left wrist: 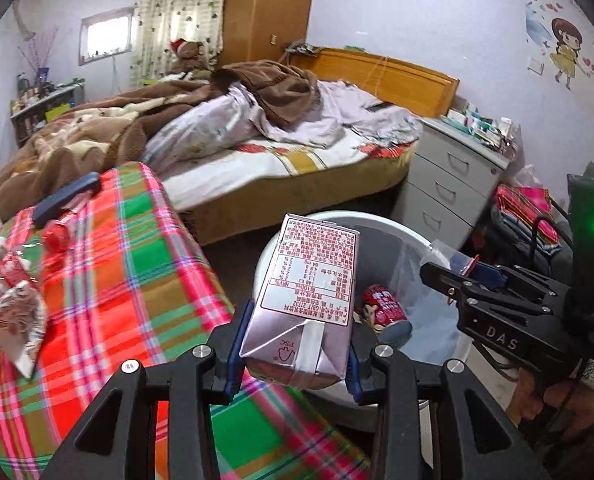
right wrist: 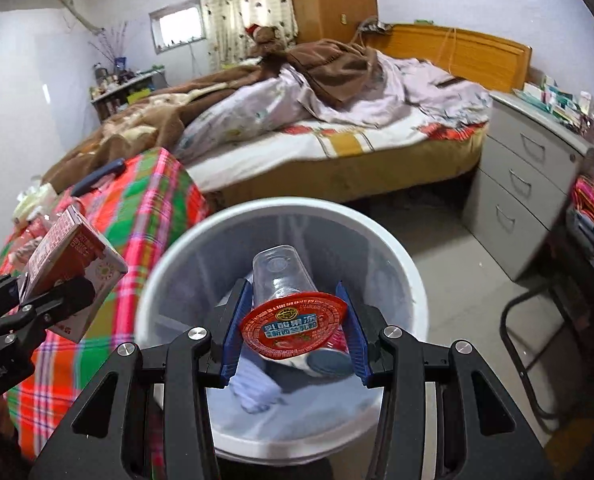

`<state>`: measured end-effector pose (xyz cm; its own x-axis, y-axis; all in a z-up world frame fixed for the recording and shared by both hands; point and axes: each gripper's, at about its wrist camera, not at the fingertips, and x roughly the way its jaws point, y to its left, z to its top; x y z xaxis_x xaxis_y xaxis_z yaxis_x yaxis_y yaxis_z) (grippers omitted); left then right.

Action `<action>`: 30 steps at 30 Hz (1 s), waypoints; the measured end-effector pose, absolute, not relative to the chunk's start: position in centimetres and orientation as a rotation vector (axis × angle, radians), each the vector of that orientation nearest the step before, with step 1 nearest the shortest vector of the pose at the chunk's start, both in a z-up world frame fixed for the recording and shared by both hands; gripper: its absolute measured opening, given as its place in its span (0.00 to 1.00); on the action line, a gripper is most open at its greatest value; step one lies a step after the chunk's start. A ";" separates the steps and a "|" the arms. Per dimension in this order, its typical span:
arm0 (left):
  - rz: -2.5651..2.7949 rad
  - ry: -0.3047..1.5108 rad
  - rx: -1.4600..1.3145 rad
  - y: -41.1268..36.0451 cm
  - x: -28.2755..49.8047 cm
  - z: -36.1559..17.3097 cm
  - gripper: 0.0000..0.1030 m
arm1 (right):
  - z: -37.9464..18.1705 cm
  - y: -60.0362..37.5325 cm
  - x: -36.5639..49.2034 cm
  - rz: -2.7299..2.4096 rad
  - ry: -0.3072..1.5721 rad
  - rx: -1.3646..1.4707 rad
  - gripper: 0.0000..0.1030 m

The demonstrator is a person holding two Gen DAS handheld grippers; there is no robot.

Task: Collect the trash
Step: 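Carry the cup and carton over the bin and open both tools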

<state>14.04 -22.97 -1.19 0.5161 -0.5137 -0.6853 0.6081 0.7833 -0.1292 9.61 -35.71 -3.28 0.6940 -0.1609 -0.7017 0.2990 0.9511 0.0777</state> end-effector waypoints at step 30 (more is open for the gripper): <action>-0.687 0.820 0.161 -26.1 13.9 -3.4 0.56 | -5.4 -37.7 9.1 -0.264 0.826 0.216 0.59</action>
<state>13.88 -26.09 -3.44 0.4810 -0.5011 -0.7194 0.6205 0.7743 -0.1245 9.09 -37.66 -5.36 0.6484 -0.1471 -0.7470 0.3141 0.9454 0.0865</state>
